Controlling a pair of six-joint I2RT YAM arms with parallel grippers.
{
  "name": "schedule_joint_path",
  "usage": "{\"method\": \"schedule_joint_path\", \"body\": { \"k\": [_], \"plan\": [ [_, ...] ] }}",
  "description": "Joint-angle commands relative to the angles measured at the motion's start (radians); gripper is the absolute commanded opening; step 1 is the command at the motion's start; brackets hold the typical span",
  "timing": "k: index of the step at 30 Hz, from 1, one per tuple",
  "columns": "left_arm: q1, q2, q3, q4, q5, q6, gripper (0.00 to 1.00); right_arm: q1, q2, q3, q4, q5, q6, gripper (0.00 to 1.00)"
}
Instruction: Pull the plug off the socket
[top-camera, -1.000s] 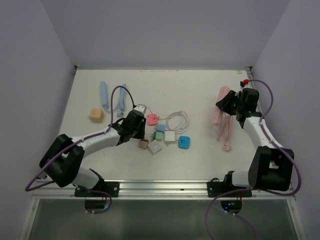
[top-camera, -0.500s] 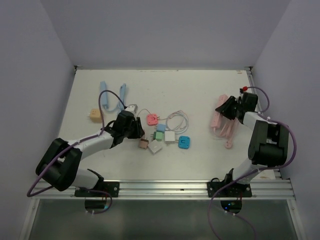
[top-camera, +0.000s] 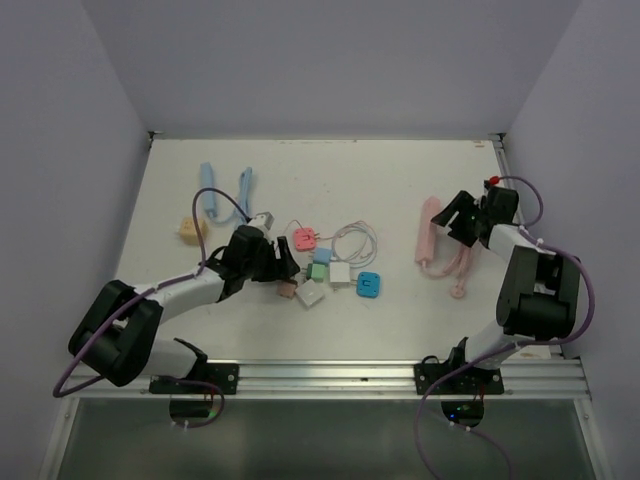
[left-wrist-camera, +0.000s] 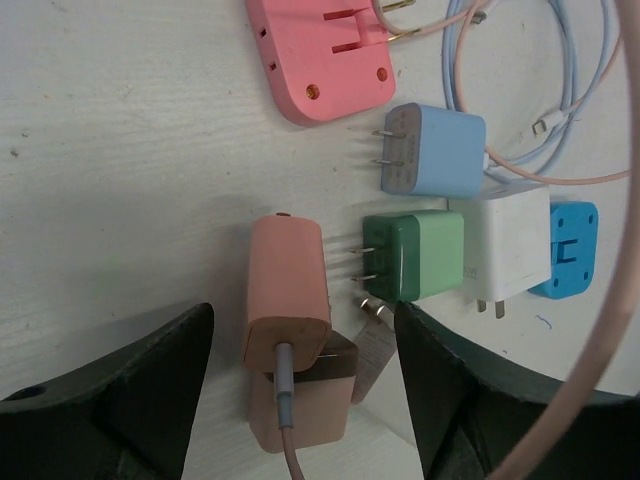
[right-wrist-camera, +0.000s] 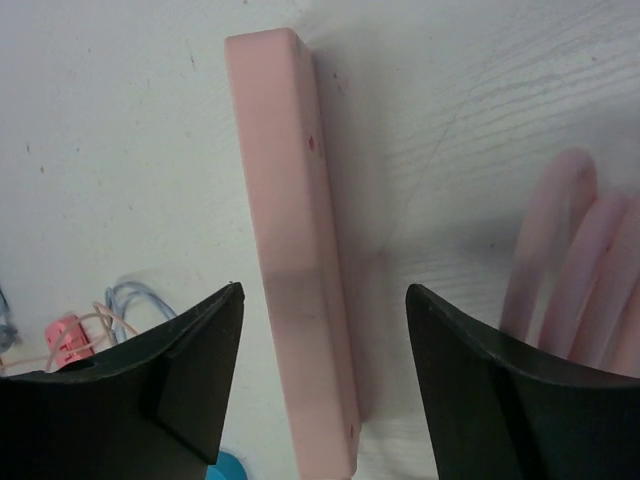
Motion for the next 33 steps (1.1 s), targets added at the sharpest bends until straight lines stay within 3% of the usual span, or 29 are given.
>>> {"method": "schedule_joint_path", "body": {
  "k": [1, 2, 7, 10, 14, 19, 28, 33],
  "plan": [
    [0.011, -0.043, -0.011, 0.068, 0.015, -0.02, 0.78, -0.006, -0.107, 0.022, -0.094, 0.058, -0.01, 0.71],
    [0.011, -0.048, -0.011, 0.068, 0.018, -0.02, 0.84, -0.008, -0.124, 0.027, -0.107, 0.066, -0.012, 0.73],
    [0.011, -0.083, -0.012, 0.048, 0.013, -0.023, 0.99, -0.008, -0.264, 0.074, -0.197, 0.069, -0.018, 0.84],
    [0.011, -0.12, -0.014, 0.018, -0.01, -0.02, 1.0, -0.008, -0.342, 0.1, -0.238, 0.078, -0.03, 0.87],
    [0.011, -0.181, 0.0, -0.06, -0.071, -0.011, 0.99, -0.006, -0.434, 0.157, -0.312, 0.08, -0.045, 0.99],
    [0.011, -0.285, 0.072, -0.2, -0.168, 0.043, 1.0, -0.008, -0.526, 0.243, -0.393, 0.095, -0.067, 0.99],
    [0.011, -0.45, 0.356, -0.524, -0.436, 0.187, 0.99, -0.008, -0.658, 0.391, -0.499, 0.104, -0.065, 0.99],
    [0.011, -0.532, 0.543, -0.624, -0.556, 0.26, 1.0, -0.006, -0.716, 0.508, -0.6, 0.124, -0.139, 0.99]
  ]
}}
